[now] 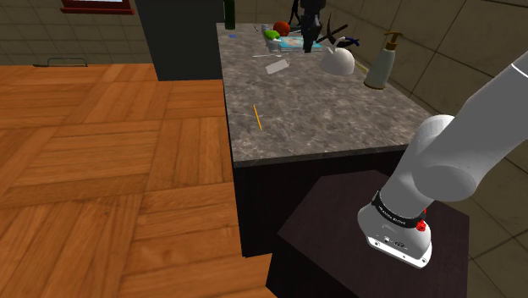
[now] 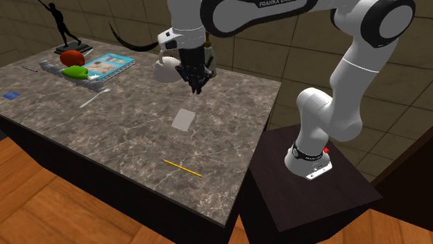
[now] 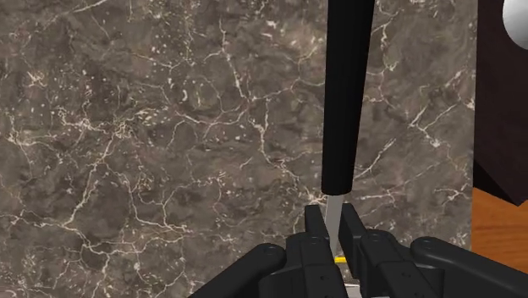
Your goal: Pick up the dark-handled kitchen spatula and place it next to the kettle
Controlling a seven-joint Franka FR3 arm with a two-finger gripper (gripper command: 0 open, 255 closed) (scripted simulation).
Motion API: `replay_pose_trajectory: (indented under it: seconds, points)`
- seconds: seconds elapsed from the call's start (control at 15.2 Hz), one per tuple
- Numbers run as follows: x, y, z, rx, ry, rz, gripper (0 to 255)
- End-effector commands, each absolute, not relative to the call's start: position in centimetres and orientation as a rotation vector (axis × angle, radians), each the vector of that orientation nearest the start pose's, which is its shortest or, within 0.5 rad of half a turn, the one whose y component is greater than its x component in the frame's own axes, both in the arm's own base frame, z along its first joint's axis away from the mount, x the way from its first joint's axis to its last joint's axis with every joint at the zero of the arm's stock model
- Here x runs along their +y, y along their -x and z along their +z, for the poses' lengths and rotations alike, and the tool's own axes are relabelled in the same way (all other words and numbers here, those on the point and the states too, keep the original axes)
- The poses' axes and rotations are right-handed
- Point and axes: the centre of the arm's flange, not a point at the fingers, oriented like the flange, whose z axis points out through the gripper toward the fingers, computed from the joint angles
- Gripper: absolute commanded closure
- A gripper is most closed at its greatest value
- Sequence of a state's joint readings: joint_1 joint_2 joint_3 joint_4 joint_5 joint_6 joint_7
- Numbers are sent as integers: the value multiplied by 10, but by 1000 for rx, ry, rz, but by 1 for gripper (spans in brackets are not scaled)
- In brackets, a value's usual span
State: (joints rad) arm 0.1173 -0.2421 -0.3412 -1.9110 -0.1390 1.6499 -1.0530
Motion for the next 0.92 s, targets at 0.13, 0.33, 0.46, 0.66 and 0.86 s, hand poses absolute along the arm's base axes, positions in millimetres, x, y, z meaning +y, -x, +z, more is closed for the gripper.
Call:
replay_pose_trajectory:
  seconds: [0.13,0.33,0.46,0.66,0.86]
  points:
    - [-184,-460,590,-1310,2884,96,255]
    - [-224,-455,590,-1310,2884,96,255]
    - [-250,-451,590,-1310,2884,96,255]
    - [-289,-446,590,-1310,2884,96,255]
    - [-329,-441,590,-1310,2884,96,255]
